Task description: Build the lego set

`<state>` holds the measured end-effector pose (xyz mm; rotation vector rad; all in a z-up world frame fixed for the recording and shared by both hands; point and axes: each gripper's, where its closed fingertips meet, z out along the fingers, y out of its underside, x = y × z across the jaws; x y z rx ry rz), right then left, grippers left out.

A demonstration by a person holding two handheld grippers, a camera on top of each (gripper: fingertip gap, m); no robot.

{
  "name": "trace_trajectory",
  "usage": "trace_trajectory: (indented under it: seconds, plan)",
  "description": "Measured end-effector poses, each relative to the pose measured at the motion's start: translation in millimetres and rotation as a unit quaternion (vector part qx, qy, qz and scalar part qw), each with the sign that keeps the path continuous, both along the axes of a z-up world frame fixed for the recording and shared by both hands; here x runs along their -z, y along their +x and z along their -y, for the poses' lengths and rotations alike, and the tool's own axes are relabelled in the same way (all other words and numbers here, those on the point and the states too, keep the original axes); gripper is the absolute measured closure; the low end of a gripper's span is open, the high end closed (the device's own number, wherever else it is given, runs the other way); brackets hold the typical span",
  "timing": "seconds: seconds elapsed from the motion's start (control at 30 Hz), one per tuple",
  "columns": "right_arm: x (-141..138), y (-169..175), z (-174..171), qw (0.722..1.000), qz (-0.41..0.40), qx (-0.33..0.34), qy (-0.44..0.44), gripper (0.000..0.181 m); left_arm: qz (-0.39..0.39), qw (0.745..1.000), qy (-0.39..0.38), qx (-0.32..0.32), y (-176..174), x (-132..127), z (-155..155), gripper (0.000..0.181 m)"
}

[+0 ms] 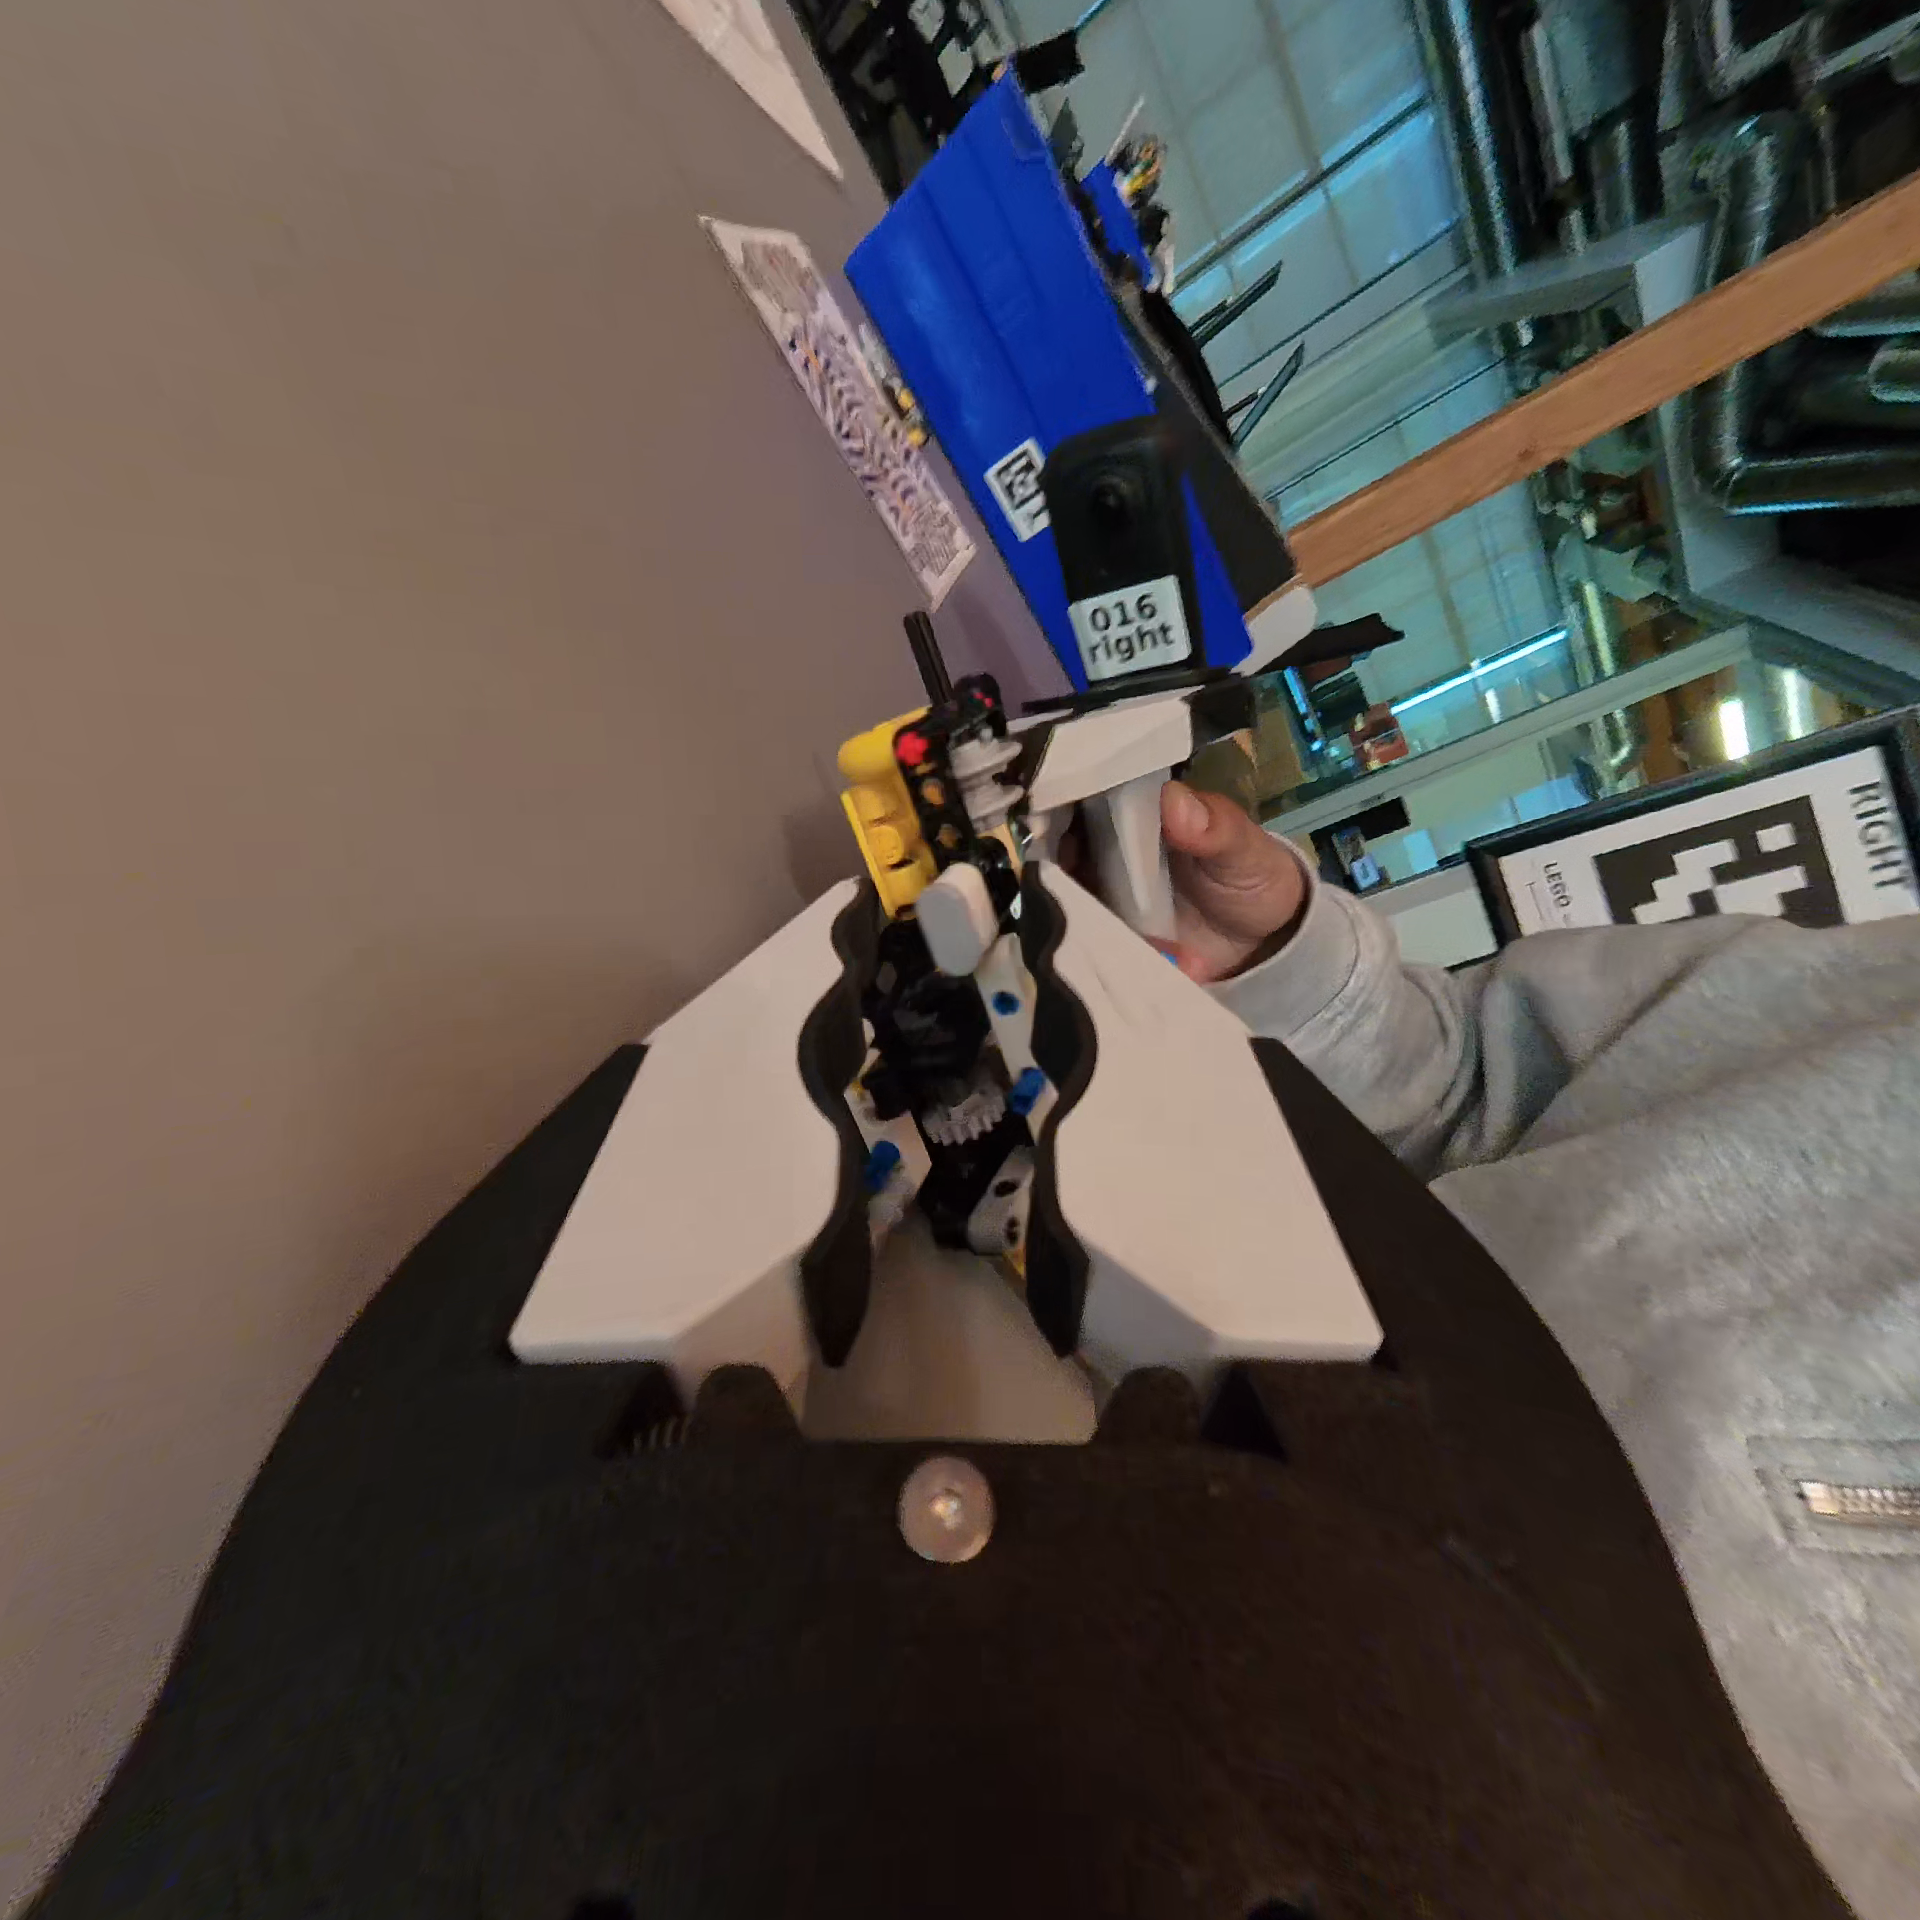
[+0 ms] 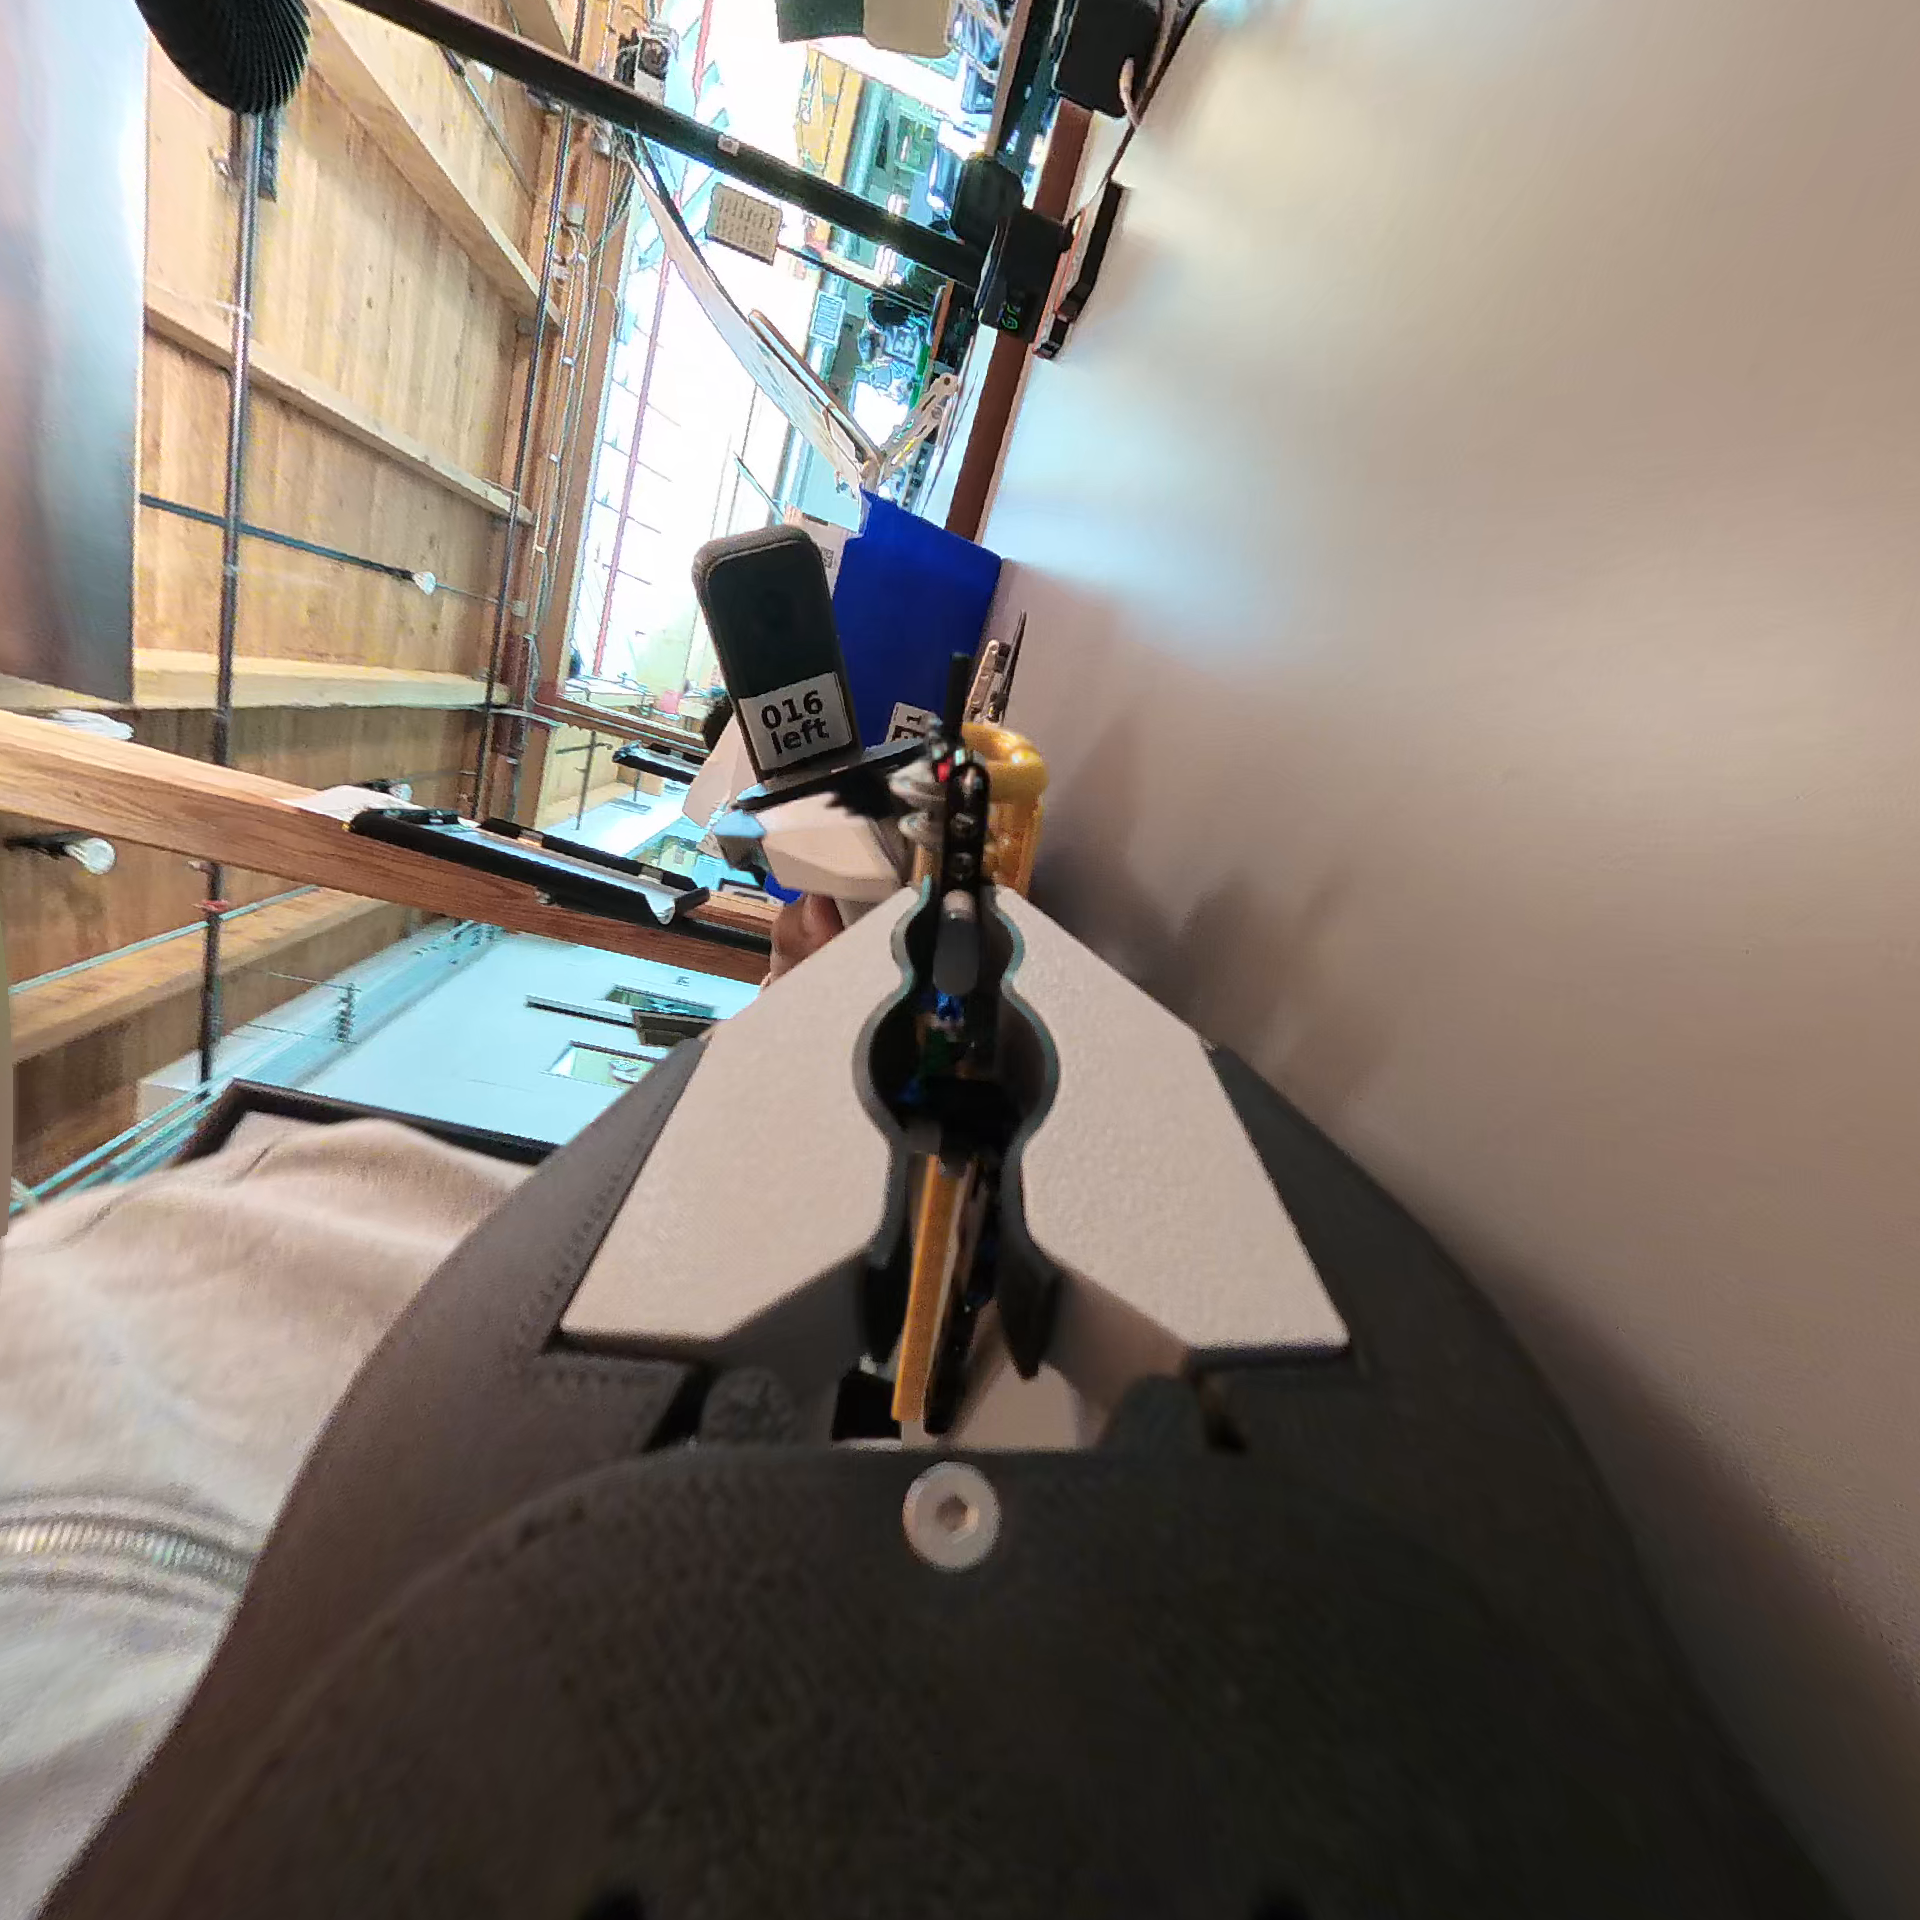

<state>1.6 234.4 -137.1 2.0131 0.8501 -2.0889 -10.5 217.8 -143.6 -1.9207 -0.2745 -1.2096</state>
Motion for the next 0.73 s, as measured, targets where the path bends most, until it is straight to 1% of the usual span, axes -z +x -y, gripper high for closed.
trace_trajectory:
  seconds: [0.07,0.13,0.3,0.5,0.63,0.73]
  plan:
    - [1.8,0.3,-1.2,1.0,0.006,-0.001,-0.012,0.176,-0.019,1.0,-0.017,0.011,3.2,7.3,1.8,0.151]
    - [3.3,1.0,-1.8,1.0,0.01,-0.003,-0.014,0.176,-0.024,1.0,-0.016,0.007,2.8,7.6,1.2,0.151]
    - [2.6,5.4,-3.7,1.0,0.007,-0.003,0.002,0.176,-0.004,1.0,-0.018,-0.014,-5.1,6.4,-1.1,0.154]
    - [-3.7,10.9,-13.3,1.0,-0.016,0.024,-0.002,0.176,-0.003,0.999,-0.033,0.025,6.2,10.8,2.6,0.155]
    - [-9.8,12.9,-16.8,0.999,-0.037,0.036,-0.002,0.176,0.052,0.997,-0.011,0.059,10.5,-2.6,9.2,0.157]
    - [-13.0,13.6,-16.9,0.998,-0.048,0.038,0.004,0.176,0.111,0.992,0.032,0.057,2.5,-21.4,13.3,0.158]
